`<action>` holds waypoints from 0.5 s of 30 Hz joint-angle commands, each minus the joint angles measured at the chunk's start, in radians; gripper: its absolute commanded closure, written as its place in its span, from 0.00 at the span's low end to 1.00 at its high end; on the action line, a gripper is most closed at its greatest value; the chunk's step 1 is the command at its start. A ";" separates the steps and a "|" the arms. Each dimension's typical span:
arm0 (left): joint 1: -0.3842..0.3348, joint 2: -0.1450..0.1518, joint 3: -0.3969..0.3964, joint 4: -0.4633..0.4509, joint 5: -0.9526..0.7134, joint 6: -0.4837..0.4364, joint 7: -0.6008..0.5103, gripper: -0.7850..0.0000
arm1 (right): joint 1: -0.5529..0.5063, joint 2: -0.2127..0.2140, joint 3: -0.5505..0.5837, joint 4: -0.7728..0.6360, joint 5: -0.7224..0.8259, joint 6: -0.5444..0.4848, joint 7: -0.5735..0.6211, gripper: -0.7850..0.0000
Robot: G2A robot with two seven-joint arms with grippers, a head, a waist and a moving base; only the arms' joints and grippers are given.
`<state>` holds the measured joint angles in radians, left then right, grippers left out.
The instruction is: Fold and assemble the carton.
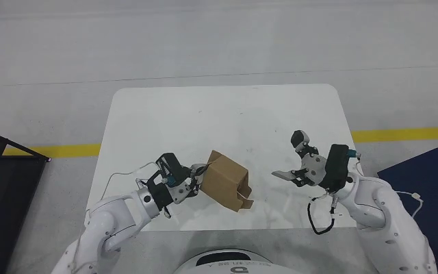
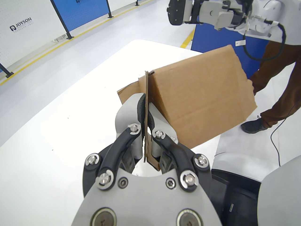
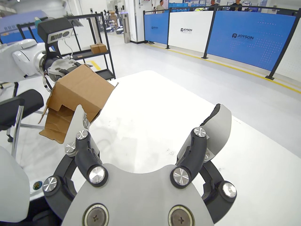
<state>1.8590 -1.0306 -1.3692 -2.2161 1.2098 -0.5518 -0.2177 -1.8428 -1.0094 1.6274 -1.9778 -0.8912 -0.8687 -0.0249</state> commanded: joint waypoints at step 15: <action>0.014 -0.010 0.028 -0.011 -0.160 0.151 -0.085 1.00 | 0.017 0.002 -0.002 0.030 0.071 0.008 0.053 0.00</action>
<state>1.8715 -1.0387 -1.3459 -2.2205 1.0797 -0.4309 -0.2861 -1.8257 -1.0073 1.6251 -1.9475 -0.8204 -0.8609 0.0276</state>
